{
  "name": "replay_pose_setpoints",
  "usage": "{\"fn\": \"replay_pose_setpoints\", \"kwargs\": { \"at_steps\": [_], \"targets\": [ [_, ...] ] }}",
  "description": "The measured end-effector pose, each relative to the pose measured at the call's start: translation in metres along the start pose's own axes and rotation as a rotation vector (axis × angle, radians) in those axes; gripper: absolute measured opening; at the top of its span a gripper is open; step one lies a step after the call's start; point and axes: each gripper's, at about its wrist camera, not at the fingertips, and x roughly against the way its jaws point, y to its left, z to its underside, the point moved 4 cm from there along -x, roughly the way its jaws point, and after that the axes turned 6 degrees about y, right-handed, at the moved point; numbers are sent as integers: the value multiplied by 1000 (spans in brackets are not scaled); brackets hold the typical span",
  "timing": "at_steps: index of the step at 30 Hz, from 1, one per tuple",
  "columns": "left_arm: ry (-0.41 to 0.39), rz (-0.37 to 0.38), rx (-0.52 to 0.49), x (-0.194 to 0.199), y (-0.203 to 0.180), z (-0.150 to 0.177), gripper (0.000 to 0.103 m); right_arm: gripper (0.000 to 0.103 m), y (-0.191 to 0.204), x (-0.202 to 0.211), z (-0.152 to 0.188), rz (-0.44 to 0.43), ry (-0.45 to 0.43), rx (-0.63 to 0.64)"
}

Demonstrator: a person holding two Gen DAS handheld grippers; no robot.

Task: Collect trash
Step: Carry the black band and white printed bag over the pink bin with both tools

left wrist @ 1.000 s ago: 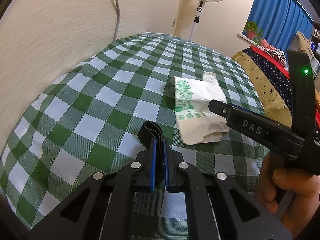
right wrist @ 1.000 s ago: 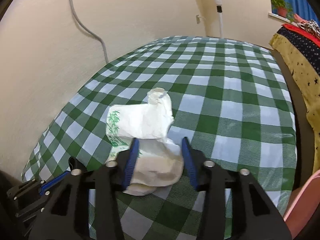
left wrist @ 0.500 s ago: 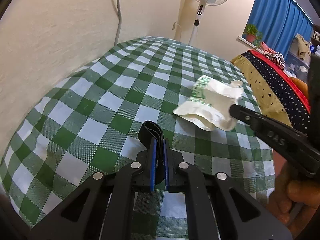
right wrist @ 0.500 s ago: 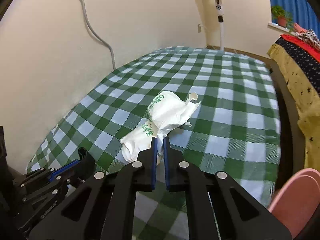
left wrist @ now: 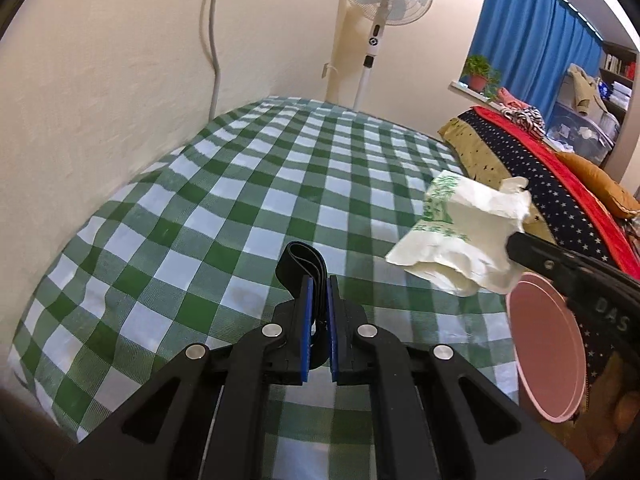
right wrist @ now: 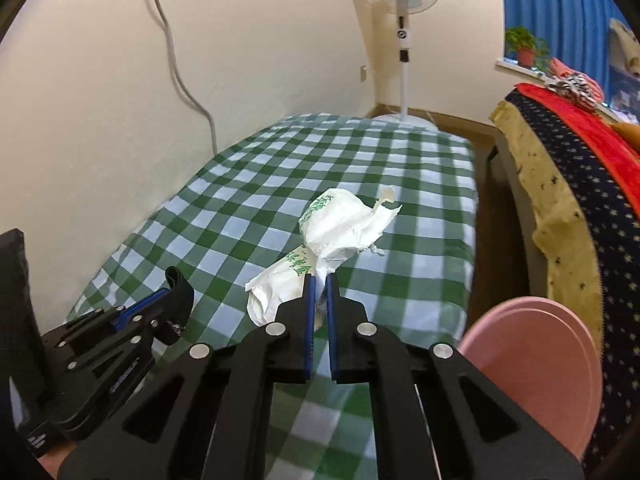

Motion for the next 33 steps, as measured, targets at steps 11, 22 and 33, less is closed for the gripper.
{"fn": "replay_pose_setpoints", "kwargs": {
  "at_steps": [11,22,33],
  "targets": [
    [-35,57,-59,23,-25,6,7,6,-20,75,21,59,-46,-26],
    [-81,164,-131,38,-58,13,7,6,-53,112,50,129,-90,-106],
    [-82,195,-177,31,-79,18,7,6,-92,112,70,202,-109,-219]
  ]
}}
